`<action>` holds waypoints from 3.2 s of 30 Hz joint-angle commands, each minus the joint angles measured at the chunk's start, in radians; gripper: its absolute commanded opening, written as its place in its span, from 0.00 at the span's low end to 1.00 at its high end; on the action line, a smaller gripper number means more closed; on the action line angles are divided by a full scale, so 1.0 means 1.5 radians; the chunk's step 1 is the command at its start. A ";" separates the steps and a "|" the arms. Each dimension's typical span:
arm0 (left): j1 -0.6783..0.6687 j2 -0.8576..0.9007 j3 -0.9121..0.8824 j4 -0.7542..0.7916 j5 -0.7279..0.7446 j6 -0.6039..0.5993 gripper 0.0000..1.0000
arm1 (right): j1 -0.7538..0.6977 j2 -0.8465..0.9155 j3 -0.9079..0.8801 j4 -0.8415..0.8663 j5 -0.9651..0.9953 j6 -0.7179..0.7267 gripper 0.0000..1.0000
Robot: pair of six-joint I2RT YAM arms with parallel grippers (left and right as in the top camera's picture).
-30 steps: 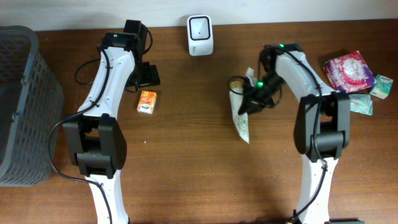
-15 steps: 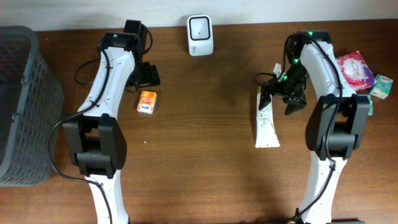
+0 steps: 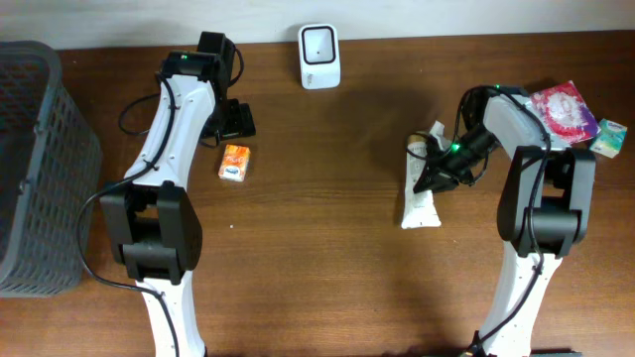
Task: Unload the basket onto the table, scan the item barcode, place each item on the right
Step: 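Raise the white tube up to the white scanner with the right gripper, then carry the white tube to the far right and release it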
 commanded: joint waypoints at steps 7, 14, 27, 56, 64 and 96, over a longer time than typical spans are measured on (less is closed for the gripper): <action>-0.003 -0.002 0.008 -0.001 -0.007 0.001 0.99 | 0.094 -0.038 0.306 -0.108 -0.394 -0.258 0.04; -0.003 -0.002 0.008 -0.001 -0.007 0.001 0.99 | 0.217 -0.038 0.409 -0.044 -0.420 -0.256 0.04; -0.003 -0.002 0.008 -0.001 -0.007 0.000 0.99 | 0.256 -0.031 0.379 -0.086 0.489 0.375 0.04; -0.003 -0.002 0.008 -0.001 -0.007 0.001 0.99 | 0.146 -0.022 0.191 -0.059 0.433 0.342 0.64; -0.003 -0.002 0.008 -0.001 -0.007 0.000 0.99 | 0.158 -0.022 0.041 0.136 0.338 0.257 0.12; -0.003 -0.002 0.008 -0.001 -0.007 0.001 0.99 | 0.214 0.100 0.374 0.669 -0.063 0.635 0.04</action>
